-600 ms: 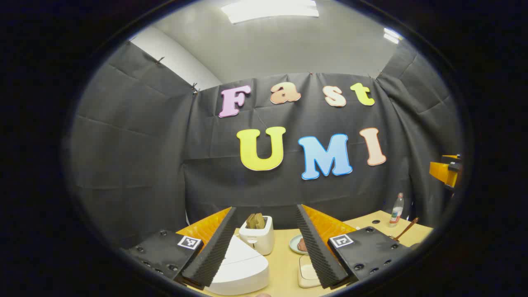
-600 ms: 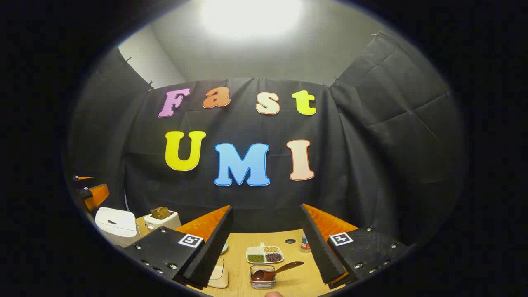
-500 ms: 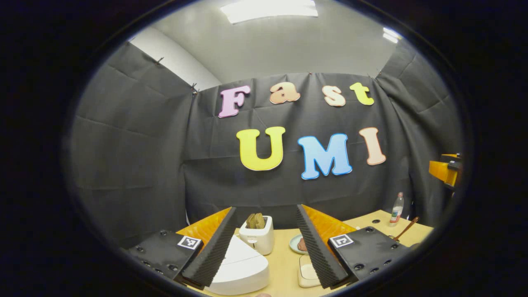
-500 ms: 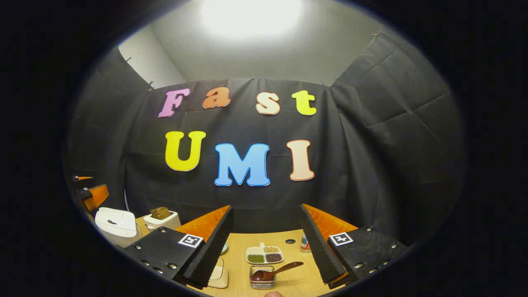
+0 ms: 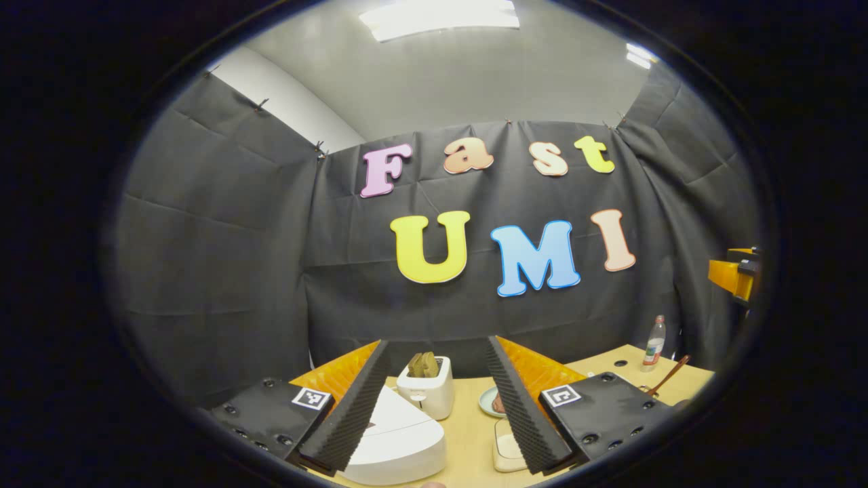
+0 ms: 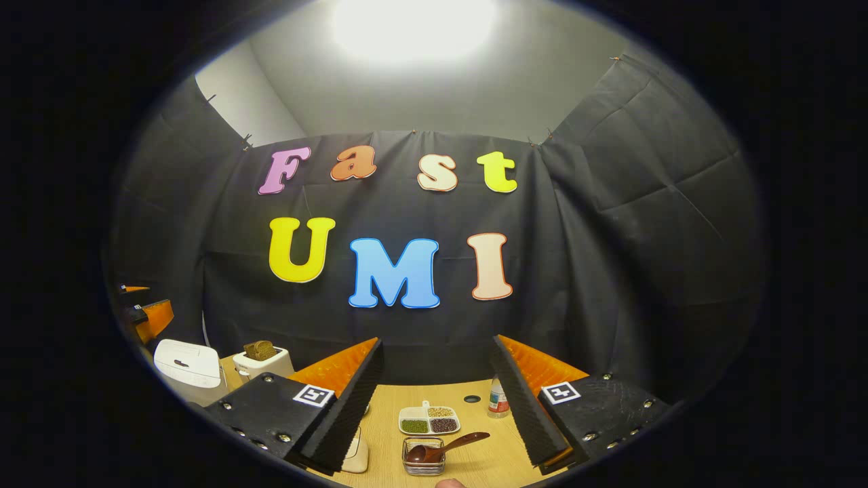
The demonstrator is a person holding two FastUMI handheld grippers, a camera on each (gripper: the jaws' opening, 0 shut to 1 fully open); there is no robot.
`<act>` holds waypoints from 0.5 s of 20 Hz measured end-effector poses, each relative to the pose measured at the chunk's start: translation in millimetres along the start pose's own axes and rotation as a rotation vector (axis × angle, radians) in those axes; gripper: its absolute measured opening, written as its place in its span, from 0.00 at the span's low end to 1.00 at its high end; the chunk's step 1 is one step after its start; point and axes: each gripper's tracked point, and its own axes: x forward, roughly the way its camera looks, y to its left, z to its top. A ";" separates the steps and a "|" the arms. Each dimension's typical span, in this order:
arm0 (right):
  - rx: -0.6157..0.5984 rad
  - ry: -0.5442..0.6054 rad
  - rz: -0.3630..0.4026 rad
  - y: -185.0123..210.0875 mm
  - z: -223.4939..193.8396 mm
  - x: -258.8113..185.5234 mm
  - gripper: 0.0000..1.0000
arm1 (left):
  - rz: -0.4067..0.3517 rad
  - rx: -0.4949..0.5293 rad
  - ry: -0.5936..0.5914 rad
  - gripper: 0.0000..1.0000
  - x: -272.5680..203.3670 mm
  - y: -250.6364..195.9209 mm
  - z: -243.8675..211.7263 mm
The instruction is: Close the left gripper, press the button to open the rice cooker; take a wooden spoon from the chopstick holder with the right hand, scoop a spoonful of rice and pour it into the rice cooker, then put the wooden spoon back into the chopstick holder.
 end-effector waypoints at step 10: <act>0.014 -0.001 0.001 -4.2 -3.5 3.0 0.96 | 0.033 0.016 -0.001 0.95 -3.1 9.2 1.7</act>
